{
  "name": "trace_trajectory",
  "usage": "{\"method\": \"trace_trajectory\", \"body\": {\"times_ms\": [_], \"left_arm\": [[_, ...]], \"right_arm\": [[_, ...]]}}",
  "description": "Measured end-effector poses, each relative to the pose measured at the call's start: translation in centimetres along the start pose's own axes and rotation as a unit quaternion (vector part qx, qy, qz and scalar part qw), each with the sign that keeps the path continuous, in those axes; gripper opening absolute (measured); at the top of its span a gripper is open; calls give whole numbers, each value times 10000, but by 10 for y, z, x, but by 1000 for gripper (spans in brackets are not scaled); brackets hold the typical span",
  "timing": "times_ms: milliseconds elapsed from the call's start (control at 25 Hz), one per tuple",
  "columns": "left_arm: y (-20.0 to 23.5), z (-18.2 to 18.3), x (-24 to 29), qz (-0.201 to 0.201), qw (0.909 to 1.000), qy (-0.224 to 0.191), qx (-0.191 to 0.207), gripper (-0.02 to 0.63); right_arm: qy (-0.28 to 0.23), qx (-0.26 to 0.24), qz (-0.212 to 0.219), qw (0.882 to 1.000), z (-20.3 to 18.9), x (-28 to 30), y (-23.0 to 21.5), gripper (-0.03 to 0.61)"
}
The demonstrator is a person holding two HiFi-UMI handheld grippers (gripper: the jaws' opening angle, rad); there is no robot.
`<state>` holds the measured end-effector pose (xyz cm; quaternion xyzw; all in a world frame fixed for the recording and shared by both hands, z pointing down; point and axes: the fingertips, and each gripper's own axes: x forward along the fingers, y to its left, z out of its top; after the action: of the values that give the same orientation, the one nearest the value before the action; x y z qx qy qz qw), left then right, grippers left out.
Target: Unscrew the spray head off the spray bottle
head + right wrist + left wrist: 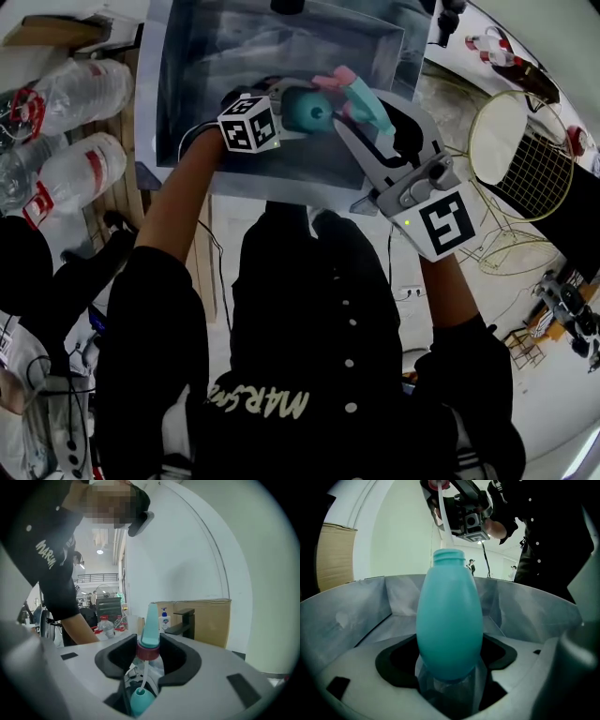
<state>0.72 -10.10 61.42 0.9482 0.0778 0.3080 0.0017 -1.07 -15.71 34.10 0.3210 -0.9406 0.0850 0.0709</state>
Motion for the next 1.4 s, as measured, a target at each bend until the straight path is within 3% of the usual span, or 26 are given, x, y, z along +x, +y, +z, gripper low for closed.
{"method": "trace_trajectory", "body": {"times_ms": [240,400,600,640,760,840,880,1000,1160,1400], "left_arm": [[1,-1,-12,140,9997,186,-19,390],[8,5,-35,647,9968,428,178,388],[3,16,-78,1185,9909,629,77,385],[1,19,-87,1296,9894,655,69,371],[-2,39,-116,1898,9804,525,72,241],[-4,59,-136,2509,9674,332,-2,80],[-5,69,-145,2817,9592,236,-65,36],[-15,101,-167,3515,9356,-65,-324,25],[-36,152,-195,4155,9047,-621,-705,25],[-66,204,-255,5095,8407,-1169,-1417,25]], "right_arm": [[-340,31,-127,9993,20,-17,-2,164],[-450,-31,-233,9987,23,-36,-9,164],[-602,56,-333,9976,26,-61,-14,164],[-627,43,-336,9975,28,-66,-13,164],[-700,-29,-358,9969,32,-78,-8,166],[-618,-78,-440,9971,30,-90,-6,164],[-587,-89,-490,9970,30,-96,-6,164],[-656,-106,-603,9960,36,-114,-3,165],[-720,-148,-697,9949,45,-137,3,165],[-877,-220,-798,9927,69,-170,6,164]]}}
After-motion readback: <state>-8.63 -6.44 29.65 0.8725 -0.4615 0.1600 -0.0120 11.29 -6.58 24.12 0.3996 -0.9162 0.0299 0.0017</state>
